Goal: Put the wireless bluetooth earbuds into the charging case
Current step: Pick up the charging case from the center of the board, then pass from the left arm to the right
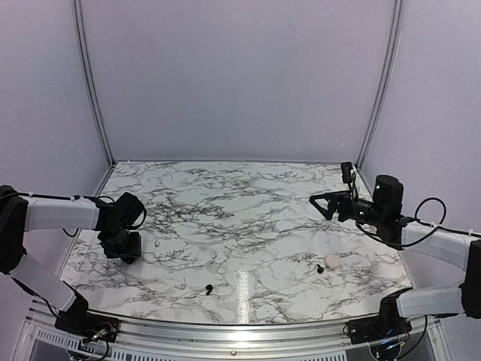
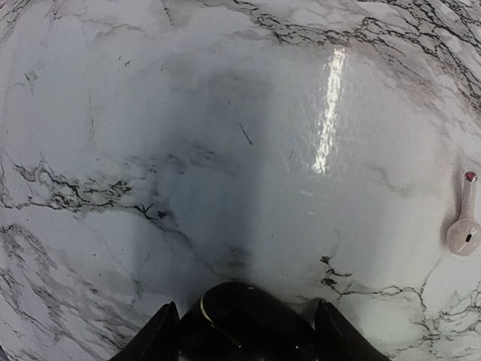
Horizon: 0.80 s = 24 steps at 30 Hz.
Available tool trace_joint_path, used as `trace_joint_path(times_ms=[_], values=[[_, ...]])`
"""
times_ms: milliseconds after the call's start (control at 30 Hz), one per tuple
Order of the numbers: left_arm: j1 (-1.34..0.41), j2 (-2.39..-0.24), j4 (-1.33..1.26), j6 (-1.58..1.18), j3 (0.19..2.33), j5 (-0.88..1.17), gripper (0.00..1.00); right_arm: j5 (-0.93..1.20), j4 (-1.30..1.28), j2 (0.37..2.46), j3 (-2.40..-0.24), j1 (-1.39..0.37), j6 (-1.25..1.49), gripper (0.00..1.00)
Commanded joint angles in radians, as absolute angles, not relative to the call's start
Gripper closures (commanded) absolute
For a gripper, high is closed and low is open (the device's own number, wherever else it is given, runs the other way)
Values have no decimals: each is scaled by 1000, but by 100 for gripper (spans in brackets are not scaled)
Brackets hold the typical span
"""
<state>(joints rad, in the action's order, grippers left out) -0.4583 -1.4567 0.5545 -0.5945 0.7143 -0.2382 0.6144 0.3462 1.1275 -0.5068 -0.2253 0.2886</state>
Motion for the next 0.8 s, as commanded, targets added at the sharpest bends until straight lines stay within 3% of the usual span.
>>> trace_joint_path(times_ms=[0, 167, 467, 767], values=[[-462, -1475, 557, -579, 732, -242, 47, 626, 370, 1111, -499, -232, 296, 1], [-475, -1446, 560, -578, 742, -200, 54, 631, 376, 1110, -493, -233, 294, 1], [-600, -1354, 570, -520, 886, -53, 54, 660, 445, 1081, -460, -257, 273, 1], [-739, -1423, 492, -314, 1102, 343, 54, 666, 479, 995, -446, -400, 162, 2]])
